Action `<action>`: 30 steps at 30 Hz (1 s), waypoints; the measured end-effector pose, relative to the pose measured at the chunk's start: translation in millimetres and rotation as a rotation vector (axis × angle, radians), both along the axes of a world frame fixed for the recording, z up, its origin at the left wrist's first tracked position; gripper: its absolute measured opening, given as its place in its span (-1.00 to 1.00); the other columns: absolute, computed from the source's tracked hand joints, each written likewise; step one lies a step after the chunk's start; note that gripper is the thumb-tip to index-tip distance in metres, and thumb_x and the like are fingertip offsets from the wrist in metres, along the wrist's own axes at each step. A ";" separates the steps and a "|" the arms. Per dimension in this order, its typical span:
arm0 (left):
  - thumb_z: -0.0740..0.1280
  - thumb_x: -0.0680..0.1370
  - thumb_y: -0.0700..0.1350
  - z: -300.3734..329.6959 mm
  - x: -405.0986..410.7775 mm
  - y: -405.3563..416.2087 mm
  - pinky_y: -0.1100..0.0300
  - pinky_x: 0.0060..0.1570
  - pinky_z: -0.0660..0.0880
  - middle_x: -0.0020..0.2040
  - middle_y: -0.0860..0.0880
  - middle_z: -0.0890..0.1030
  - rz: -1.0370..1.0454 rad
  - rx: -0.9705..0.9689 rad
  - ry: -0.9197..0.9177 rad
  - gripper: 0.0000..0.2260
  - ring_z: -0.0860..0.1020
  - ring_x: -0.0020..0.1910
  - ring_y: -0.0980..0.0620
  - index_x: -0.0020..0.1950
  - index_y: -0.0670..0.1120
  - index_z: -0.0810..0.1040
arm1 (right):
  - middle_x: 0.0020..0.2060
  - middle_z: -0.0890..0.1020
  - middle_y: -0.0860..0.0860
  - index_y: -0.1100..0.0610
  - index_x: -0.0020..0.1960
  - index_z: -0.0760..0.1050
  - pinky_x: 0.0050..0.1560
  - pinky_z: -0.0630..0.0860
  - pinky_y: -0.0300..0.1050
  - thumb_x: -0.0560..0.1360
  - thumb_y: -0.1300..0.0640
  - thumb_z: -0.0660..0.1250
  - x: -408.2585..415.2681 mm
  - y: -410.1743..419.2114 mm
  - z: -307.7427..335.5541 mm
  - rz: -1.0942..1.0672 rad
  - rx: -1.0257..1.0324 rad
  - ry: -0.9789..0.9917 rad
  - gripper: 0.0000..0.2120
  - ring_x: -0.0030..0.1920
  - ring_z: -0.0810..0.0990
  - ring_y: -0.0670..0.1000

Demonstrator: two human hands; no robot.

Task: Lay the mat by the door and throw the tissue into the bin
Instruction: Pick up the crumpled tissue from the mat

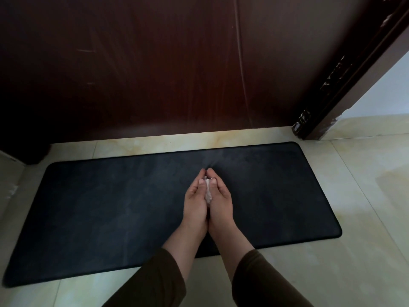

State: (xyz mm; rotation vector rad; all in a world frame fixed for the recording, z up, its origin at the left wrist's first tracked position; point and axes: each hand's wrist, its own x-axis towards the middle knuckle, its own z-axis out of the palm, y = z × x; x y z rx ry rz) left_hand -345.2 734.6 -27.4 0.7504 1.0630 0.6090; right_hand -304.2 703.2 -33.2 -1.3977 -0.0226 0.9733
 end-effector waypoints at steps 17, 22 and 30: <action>0.19 0.72 -0.09 18.9 15.6 -27.3 0.32 0.15 0.53 0.43 0.02 0.59 -0.083 0.004 -0.032 -0.64 0.56 0.36 0.12 0.52 -0.02 0.50 | 0.24 0.69 -0.04 0.06 0.36 0.59 0.23 0.56 -0.20 0.71 0.15 0.18 16.0 -27.9 9.8 -0.057 0.043 0.028 -0.70 0.22 0.68 -0.12; 0.20 0.71 -0.11 31.4 26.6 -40.8 0.14 0.37 0.49 0.43 0.04 0.58 -0.148 -0.010 -0.057 -0.63 0.55 0.38 0.09 0.53 -0.01 0.49 | 0.25 0.71 -0.02 0.03 0.35 0.62 0.28 0.57 -0.13 0.69 0.13 0.22 23.3 -44.0 16.7 -0.116 0.005 -0.014 -0.70 0.25 0.68 -0.08; 0.22 0.70 -0.13 66.9 41.6 -70.7 0.08 0.40 0.49 0.41 0.02 0.61 -0.207 -0.040 -0.050 -0.65 0.58 0.37 0.08 0.48 -0.02 0.54 | 0.19 0.74 -0.01 0.03 0.30 0.64 0.23 0.62 -0.08 0.68 0.15 0.25 34.3 -78.5 60.8 -0.248 0.017 0.027 -0.73 0.19 0.72 -0.07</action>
